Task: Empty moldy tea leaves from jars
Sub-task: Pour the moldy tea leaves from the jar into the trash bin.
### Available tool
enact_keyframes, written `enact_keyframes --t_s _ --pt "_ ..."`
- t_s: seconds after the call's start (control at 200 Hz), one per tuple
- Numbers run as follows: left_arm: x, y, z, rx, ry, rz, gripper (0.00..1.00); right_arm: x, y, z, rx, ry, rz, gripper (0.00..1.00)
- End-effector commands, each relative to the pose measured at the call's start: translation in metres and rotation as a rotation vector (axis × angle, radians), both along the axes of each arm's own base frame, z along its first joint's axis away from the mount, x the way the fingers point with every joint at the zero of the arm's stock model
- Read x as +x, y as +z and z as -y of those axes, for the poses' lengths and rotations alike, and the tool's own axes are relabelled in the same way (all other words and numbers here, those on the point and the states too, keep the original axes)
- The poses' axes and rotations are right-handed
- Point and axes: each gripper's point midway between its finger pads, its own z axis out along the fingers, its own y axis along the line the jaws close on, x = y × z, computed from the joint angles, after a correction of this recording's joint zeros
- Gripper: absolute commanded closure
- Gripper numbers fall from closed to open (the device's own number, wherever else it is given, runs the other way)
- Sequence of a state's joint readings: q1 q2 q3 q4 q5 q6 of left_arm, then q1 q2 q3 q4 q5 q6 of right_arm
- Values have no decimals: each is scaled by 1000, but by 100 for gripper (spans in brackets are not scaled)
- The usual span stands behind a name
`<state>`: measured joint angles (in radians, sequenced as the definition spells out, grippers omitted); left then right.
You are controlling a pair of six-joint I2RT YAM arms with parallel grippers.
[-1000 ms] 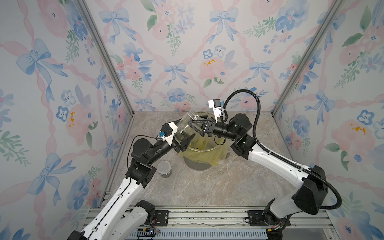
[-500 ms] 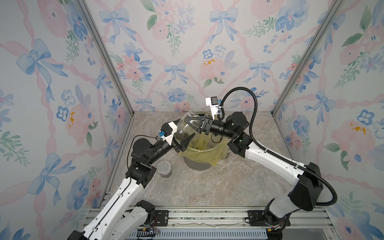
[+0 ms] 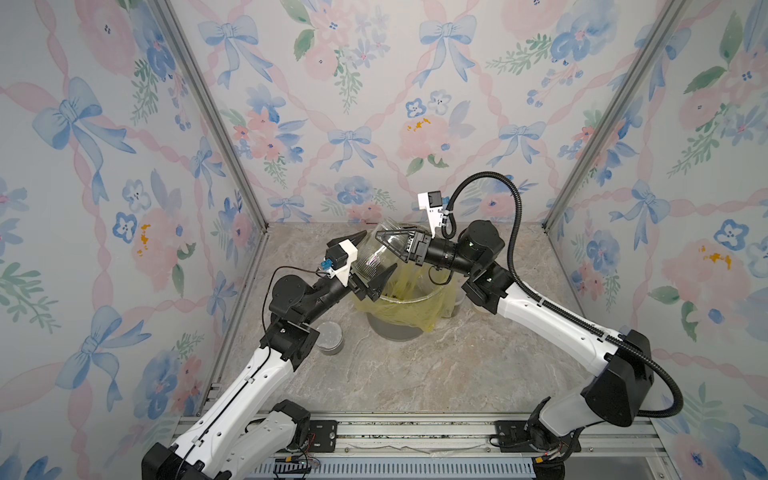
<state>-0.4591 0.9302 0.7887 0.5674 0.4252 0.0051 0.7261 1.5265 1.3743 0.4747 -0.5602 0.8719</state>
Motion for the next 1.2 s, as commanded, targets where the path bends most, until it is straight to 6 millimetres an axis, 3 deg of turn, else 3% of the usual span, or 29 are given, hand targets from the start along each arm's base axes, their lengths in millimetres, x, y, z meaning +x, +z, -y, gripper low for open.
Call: enact_keyframes --t_s 0.0,0.29,0.425,0.805,1.015,1.195 --pt "-10 22 -2 -51 13 152 2 -5 45 30 91 -40 26 61" --pt "-15 30 33 -89 -10 327 2 8 64 62 130 -79 -26 64" --pt "-12 37 37 -146 5 388 2 16 71 73 157 -92 -67 65" --pt "0 55 39 -300 35 542 2 15 87 79 146 -93 -122 67" --pt "-4 73 50 -338 -52 603 2 13 90 79 120 -94 -136 68" --pt "-4 76 61 -333 -120 620 2 8 99 80 125 -82 -132 68"
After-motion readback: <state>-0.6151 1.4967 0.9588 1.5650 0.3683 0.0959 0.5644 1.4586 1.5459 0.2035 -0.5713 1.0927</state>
